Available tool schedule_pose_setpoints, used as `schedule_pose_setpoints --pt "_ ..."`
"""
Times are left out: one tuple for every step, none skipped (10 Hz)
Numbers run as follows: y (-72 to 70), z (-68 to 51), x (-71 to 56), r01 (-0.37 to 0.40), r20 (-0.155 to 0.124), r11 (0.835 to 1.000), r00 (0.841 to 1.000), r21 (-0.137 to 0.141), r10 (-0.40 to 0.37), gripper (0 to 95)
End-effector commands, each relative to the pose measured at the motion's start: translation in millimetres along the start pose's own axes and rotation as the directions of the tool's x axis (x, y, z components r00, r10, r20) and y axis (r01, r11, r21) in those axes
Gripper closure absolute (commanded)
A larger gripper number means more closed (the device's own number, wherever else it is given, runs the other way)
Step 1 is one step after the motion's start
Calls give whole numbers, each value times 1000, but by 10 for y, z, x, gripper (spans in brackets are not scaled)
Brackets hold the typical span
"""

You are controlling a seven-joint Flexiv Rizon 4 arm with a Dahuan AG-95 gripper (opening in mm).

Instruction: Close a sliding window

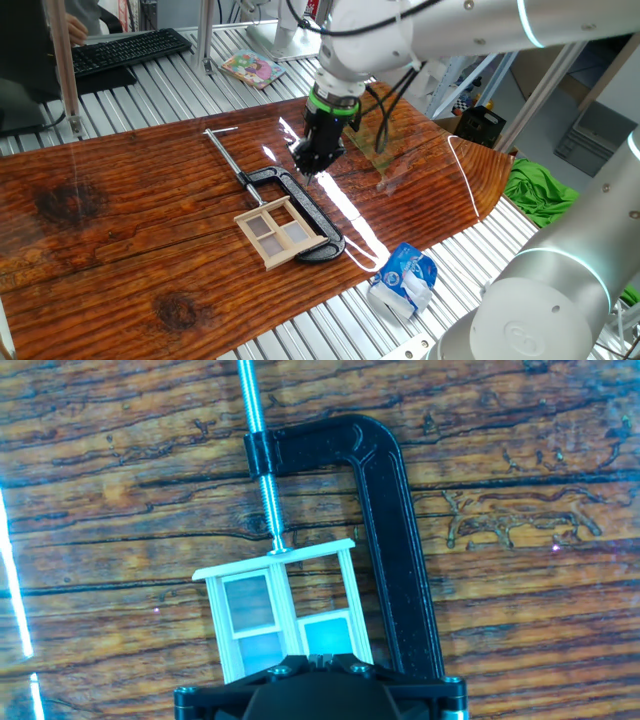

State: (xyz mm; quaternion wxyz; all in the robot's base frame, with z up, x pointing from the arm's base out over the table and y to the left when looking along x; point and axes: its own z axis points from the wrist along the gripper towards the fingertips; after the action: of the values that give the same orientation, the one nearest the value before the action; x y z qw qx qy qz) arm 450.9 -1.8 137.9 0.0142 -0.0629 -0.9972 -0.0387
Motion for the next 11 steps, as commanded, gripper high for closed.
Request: schedule_pose_setpoints --pt "1 27 8 1 2 1000 1000 1 -1 950" --pt "4 68 16 2 8 1000 1000 1 -2 950" --pt "5 103 23 3 9 1000 1000 1 -3 950" --pt "8 154 33 4 12 1000 1000 0 -4 950" --pt "8 203 44 4 19 1000 1000 -2 -4 950" --pt "7 252 53 4 28 1000 1000 -4 -4 950" --pt "4 317 67 3 41 1000 999 -7 -3 950" --pt "-2 386 82 3 49 1000 999 -14 -2 950" --pt "-9 442 93 2 56 1000 998 -22 -1 950" --pt "-16 488 103 1 63 1000 998 -29 1 950" --pt "-25 540 116 0 69 999 998 -36 3 950"
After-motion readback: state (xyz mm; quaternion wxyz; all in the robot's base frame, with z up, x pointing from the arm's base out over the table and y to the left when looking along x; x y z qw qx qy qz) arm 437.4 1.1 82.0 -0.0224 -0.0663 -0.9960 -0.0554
